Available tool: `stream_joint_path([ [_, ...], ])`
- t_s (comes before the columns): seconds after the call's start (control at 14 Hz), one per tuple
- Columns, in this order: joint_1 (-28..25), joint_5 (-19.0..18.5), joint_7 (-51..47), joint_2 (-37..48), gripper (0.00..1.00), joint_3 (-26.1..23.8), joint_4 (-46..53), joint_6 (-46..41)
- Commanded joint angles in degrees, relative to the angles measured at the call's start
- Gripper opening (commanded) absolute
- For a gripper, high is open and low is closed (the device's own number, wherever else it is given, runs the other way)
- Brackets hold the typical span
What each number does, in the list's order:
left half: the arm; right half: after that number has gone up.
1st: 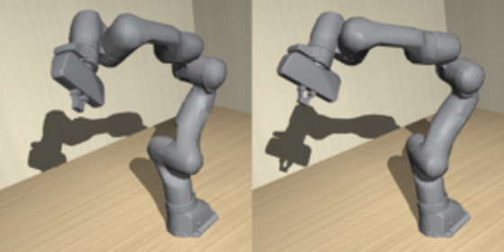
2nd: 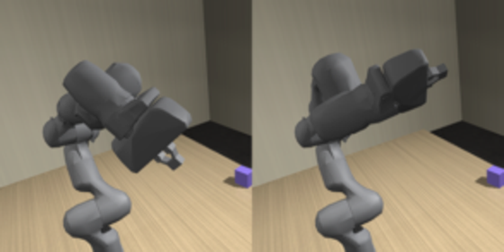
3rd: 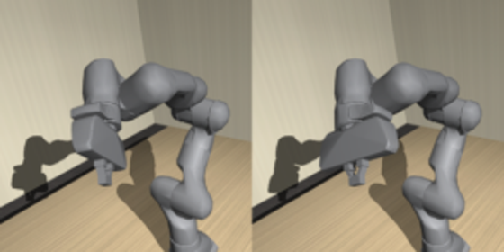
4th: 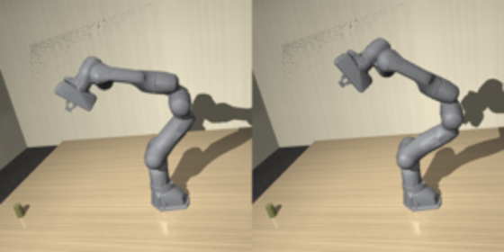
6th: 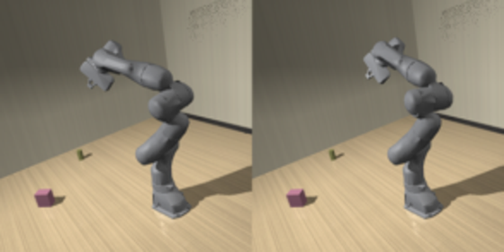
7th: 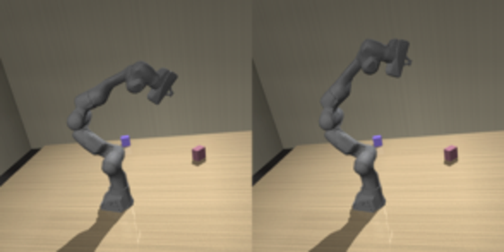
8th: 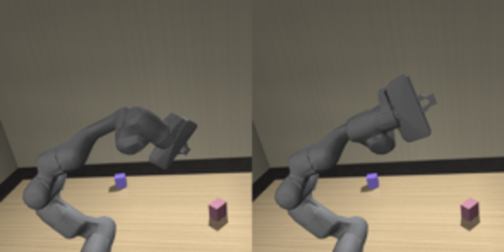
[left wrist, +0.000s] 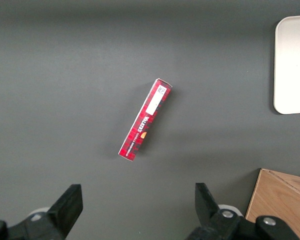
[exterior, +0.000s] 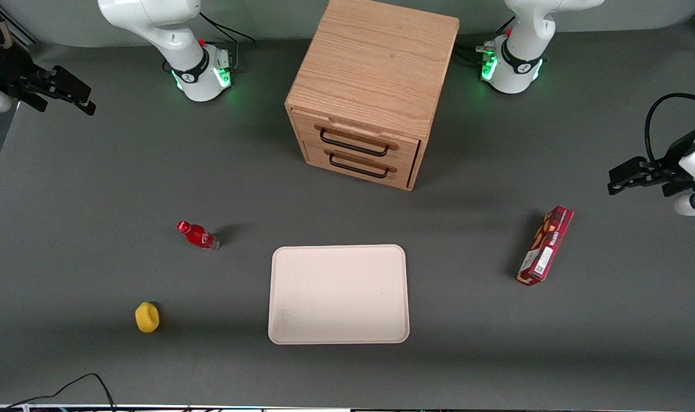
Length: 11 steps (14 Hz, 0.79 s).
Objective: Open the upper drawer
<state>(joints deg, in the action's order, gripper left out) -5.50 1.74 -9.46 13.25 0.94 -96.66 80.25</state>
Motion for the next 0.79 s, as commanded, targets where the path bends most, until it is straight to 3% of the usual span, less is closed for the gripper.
stream_joint_path([
  [0.0,-0.2,6.8,5.7,-0.8,1.0,0.1,2.0,-2.2],
  [0.14,-0.6,8.3,9.4,-2.3,1.0,-1.8,3.5,-2.2],
  [0.29,-0.3,8.9,13.7,-5.0,1.0,-9.1,4.8,-2.5],
  [0.57,-0.4,23.5,16.2,-10.9,1.0,-16.7,5.2,-2.0],
  [0.71,-0.4,23.8,16.4,-17.4,1.0,-22.3,8.7,0.7],
])
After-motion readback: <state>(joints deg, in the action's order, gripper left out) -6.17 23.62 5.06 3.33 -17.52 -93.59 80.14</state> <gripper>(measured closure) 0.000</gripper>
